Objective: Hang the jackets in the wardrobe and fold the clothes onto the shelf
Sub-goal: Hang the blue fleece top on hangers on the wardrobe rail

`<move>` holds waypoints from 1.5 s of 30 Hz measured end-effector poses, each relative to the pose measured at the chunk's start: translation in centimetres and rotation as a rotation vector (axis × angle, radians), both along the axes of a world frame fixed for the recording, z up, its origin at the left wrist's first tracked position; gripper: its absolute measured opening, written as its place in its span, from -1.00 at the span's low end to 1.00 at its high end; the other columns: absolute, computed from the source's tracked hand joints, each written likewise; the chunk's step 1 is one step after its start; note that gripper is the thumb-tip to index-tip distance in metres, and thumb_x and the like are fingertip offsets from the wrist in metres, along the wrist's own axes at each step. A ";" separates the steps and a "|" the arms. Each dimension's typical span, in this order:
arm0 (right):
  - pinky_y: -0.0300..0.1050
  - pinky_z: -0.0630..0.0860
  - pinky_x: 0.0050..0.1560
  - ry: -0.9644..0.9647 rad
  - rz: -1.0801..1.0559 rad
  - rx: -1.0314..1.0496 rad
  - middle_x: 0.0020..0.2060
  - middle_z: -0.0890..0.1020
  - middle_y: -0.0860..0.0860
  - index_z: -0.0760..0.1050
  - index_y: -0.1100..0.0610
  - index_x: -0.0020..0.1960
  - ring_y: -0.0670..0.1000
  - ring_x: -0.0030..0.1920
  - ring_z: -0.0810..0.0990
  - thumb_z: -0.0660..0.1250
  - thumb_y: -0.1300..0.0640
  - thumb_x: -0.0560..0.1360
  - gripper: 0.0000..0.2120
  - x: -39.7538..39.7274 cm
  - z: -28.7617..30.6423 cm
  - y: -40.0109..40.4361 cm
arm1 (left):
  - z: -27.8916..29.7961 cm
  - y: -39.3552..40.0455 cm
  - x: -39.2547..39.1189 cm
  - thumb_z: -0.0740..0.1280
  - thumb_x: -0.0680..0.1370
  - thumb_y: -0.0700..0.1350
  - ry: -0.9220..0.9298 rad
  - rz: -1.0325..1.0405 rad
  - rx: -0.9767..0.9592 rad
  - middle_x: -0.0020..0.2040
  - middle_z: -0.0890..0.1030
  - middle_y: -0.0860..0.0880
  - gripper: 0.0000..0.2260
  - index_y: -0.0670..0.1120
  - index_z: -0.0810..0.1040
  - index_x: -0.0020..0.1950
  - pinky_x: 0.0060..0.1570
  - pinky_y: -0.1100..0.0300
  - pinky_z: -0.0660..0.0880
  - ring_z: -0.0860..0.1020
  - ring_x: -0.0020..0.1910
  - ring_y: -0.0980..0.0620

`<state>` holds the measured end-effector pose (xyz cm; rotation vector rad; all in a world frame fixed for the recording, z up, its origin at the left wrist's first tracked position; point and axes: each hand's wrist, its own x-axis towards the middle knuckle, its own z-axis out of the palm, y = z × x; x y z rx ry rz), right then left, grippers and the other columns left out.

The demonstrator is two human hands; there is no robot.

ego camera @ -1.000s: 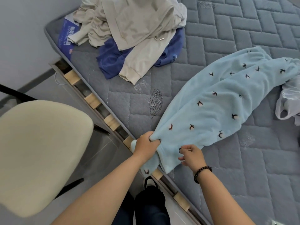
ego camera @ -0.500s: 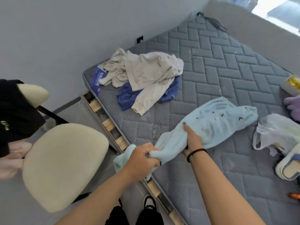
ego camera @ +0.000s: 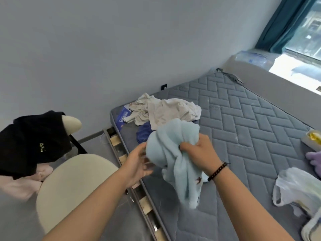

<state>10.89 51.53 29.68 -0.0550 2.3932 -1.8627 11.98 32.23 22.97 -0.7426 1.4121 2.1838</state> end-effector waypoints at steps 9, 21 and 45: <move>-0.25 0.52 -0.22 -0.087 0.557 0.092 -0.28 0.65 -0.14 0.58 0.05 -0.19 -0.18 -0.25 0.60 0.34 0.13 0.23 -0.84 3.7 0.1 -2.5 | -0.2 -1.5 0.0 0.22 0.60 -0.04 0.000 0.109 -0.018 -0.42 0.65 -0.01 -0.80 -0.17 0.50 0.05 -0.23 0.17 0.49 0.55 -0.20 -0.07; -0.01 0.59 -0.05 -0.491 0.349 0.042 -0.15 0.70 0.05 0.59 0.12 0.04 0.04 -0.16 0.66 0.33 -0.26 0.41 -0.53 4.7 -2.5 -9.7 | 2.3 -7.0 12.4 0.26 0.09 -0.32 0.212 0.315 -0.234 -0.01 0.66 -0.22 -0.46 -0.19 0.61 0.06 0.00 -0.07 0.57 0.61 0.01 -0.24; 0.08 0.55 -0.14 -0.444 1.365 -0.243 -0.14 0.63 0.25 0.57 0.26 -0.02 0.22 -0.15 0.60 0.25 0.35 0.07 -0.52 34.8 1.8 -33.3 | 7.1 -18.1 54.9 0.28 0.49 0.23 0.220 1.263 0.059 0.16 0.60 -0.30 -0.44 -0.21 0.59 0.23 0.25 -0.16 0.43 0.57 0.18 -0.25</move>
